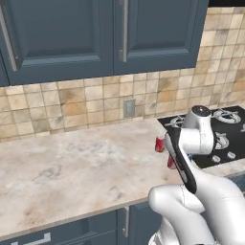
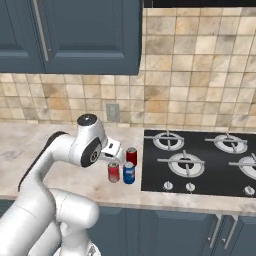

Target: Four empty soda cans are scattered around the kitchen. Gather all the cans and cluster them next to the stove for recycling.

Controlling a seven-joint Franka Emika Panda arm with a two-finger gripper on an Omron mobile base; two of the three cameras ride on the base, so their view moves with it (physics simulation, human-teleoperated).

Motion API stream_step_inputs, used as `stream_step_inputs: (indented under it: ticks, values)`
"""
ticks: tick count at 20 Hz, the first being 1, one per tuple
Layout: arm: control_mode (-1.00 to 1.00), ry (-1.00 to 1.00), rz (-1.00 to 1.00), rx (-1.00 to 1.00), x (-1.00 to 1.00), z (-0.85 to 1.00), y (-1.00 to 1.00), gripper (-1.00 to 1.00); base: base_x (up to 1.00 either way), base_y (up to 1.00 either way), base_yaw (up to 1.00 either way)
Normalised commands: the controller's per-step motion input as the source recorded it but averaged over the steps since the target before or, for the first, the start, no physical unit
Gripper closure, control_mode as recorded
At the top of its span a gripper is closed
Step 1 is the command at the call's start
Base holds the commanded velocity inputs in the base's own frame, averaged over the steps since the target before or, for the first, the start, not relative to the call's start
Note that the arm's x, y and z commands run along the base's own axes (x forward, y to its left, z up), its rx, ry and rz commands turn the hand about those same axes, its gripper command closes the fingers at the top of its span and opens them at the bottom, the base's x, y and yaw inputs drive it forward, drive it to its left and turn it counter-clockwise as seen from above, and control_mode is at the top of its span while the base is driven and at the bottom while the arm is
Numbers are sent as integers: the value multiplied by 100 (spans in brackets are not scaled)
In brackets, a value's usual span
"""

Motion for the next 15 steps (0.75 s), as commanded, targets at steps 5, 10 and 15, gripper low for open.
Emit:
stream_step_inputs:
  ticks: [5,10,15]
  values:
    - [-100,-15,0,0,-95,15,0,-100,0,0,0]
    - [-100,-4,0,0,-69,24,0,-100,0,0,0]
    - [-100,-1,3,0,-38,52,0,-100,0,0,0]
